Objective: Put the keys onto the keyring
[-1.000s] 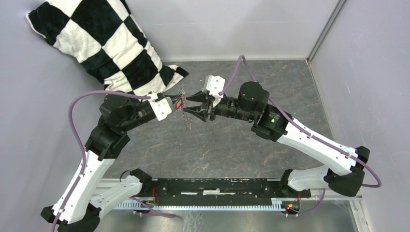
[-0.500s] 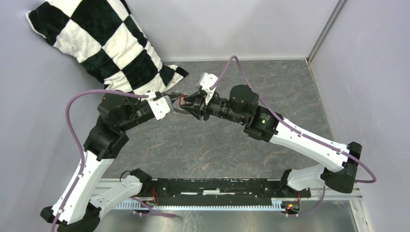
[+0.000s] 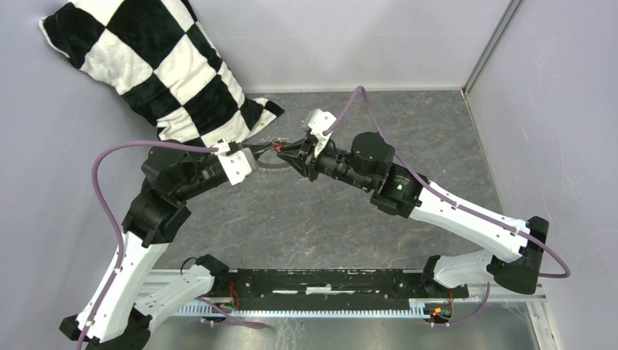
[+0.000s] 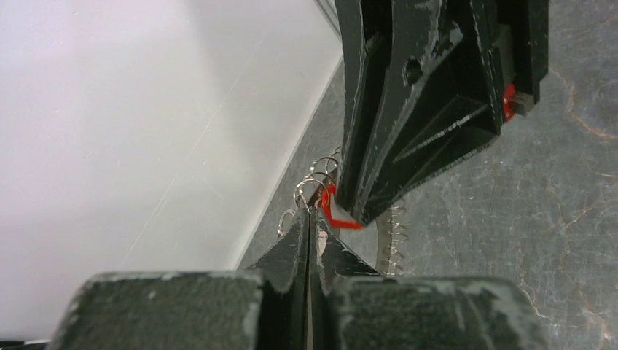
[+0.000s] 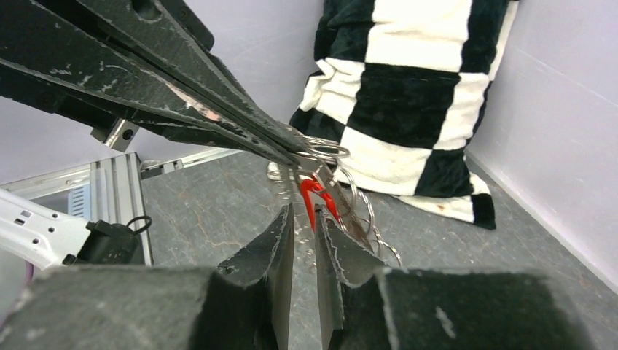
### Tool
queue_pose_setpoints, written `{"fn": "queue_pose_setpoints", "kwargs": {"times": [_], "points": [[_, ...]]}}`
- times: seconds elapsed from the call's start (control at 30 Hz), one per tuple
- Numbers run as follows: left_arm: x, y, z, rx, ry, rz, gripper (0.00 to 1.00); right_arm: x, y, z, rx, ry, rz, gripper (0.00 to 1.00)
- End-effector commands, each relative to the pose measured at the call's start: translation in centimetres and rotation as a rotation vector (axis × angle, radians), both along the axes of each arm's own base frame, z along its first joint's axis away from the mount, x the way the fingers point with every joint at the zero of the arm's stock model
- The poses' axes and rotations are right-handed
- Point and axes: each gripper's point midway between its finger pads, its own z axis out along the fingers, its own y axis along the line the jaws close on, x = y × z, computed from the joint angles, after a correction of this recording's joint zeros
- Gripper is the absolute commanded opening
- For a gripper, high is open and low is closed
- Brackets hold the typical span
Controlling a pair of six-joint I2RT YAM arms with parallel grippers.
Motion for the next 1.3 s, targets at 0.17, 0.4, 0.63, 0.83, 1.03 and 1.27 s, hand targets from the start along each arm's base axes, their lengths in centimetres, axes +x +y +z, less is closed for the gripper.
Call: {"fn": "queue_pose_setpoints", "kwargs": {"times": [0.17,0.4,0.63,0.83,1.03,1.27], "points": [[-2.6,-0.6,2.4,-0.074,-0.032,-0.098,0.02,0.1,-4.8,5.0,0.034,-0.102,-0.099,0.25],[-3.1,-0.7,2.7,-0.086,-0.035,-0.125,0.02,-1.7,-5.9,4.6,-0.021,-0.125,-0.004,0.51],[-3.7,-1.1,2.7,-0.081,-0.044,-0.162,0.02,-4.1,-6.4,3.0,-0.067,-0.140,0.182,0.83],[-1.2,-0.3,3.5,-0.155,-0.022,-0.030,0.02,-6.1,-5.3,0.1,-0.062,-0.091,0.319,0.98],[0.6,-0.2,4.3,-0.212,0.019,0.035,0.02,-4.6,-5.3,-2.8,-0.009,-0.059,0.224,0.98],[0.6,-0.4,3.9,-0.215,0.039,0.035,0.02,-1.6,-5.3,-2.6,0.182,-0.067,0.049,0.98]]}}
